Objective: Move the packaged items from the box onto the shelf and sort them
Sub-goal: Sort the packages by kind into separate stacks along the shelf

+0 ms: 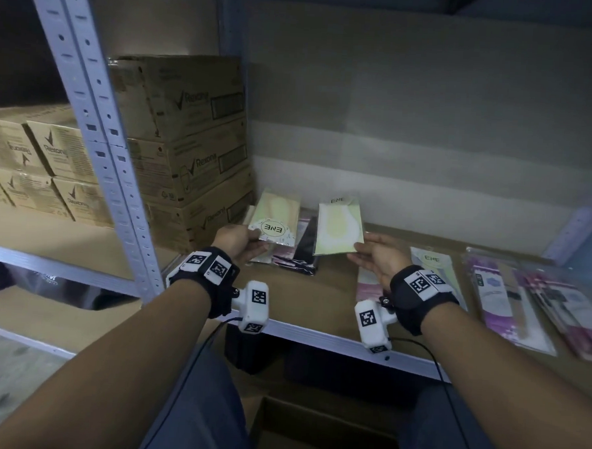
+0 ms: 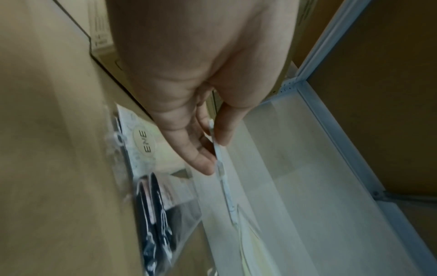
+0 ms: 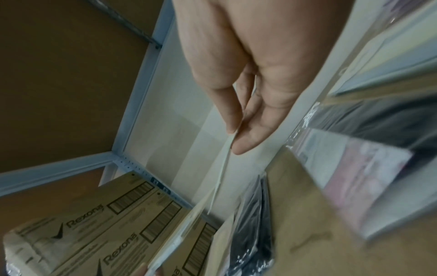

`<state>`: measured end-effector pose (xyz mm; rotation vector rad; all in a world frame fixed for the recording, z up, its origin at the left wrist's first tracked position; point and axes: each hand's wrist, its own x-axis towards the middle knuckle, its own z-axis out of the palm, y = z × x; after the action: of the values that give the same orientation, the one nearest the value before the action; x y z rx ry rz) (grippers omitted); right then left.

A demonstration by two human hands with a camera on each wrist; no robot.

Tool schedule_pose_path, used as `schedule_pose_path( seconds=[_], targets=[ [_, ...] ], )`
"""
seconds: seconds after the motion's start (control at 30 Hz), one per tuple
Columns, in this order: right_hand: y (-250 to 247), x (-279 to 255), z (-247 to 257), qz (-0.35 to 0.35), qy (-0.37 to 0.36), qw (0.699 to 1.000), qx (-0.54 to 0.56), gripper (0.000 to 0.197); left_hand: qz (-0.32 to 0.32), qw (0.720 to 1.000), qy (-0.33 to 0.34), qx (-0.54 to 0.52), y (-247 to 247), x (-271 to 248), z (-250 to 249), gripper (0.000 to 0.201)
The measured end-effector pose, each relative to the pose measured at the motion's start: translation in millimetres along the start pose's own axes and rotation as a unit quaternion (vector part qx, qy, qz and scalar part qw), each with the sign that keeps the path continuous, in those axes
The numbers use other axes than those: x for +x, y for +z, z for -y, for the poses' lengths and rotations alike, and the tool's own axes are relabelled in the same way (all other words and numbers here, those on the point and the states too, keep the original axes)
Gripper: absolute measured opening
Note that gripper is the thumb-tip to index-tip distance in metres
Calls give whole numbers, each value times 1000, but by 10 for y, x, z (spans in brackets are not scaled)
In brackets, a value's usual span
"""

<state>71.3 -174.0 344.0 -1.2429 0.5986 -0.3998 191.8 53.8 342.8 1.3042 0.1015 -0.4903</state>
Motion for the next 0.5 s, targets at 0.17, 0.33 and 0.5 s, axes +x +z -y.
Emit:
schedule_pose_path(
  seconds=[0.17,0.33,0.5],
  targets=[
    [-423,-93,85,-19,-22,999,29,39,41,999,3,-9,324,-8,153,22],
    [-875,-207,171,-52,-29,997,48,38,89,996,-6,-20,739,-66,338,21],
    [-1293,-257,196,-95,-34,993,56,40,141,989,-29,-28,1149,-131,531,23]
  ],
)
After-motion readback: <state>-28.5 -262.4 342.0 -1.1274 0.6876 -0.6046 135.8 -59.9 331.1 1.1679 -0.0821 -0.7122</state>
